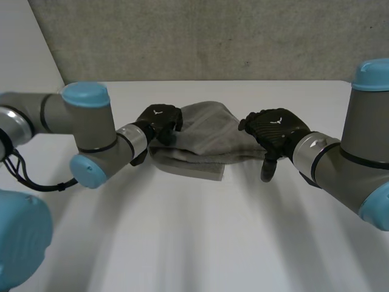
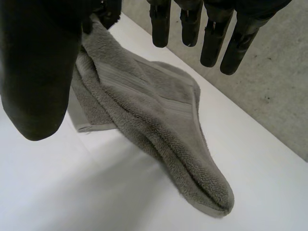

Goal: Fold the towel.

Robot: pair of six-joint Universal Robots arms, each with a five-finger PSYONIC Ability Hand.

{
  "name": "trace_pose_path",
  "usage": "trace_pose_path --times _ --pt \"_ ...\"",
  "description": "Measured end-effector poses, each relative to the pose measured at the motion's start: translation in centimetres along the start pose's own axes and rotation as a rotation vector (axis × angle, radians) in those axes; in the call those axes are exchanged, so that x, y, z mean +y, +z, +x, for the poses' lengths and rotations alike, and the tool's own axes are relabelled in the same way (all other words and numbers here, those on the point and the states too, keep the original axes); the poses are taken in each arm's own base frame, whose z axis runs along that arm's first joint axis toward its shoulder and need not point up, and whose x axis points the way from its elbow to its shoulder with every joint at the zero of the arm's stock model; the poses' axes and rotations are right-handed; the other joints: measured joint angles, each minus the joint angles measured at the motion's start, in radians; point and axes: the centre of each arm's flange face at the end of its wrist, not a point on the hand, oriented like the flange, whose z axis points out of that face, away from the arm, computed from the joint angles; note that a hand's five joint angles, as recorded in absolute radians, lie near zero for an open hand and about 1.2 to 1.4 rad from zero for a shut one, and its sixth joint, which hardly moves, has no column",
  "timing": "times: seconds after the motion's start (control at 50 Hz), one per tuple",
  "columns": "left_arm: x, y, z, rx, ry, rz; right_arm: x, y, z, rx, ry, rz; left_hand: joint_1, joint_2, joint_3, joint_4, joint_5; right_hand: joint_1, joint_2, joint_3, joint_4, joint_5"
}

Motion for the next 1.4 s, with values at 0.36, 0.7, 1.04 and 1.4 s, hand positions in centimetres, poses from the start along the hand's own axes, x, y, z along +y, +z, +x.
trace_pose_path --times 0.36,0.7,1.04,1.4 --pt "3.6 -13.4 20.2 0.426 0.024 -0.211 -4.4 -2.3 8.5 0.251 0.010 0.131 0.005 0.003 0.003 0.004 0.009 0.000 0.000 0.000 0.000 0.000" --pt "1.7 -14.8 29.8 0.633 -0.079 -0.017 -5.6 -4.5 12.0 0.359 0.006 0.175 -0.985 -1.040 -1.031 -1.046 -1.027 0.000 0.000 0.000 0.000 0.000" --pt "-2.6 -8.2 12.8 0.139 -0.154 0.073 -4.4 -4.0 9.6 0.299 -0.052 0.121 -1.010 -1.074 -1.067 -1.082 -1.064 0.000 0.000 0.000 0.000 0.000" --pt "1.5 -3.7 6.7 0.007 0.042 0.010 0.0 -3.8 4.4 0.150 -0.064 -0.016 -1.009 -1.072 -1.067 -1.082 -1.043 0.002 0.000 0.000 0.000 0.000"
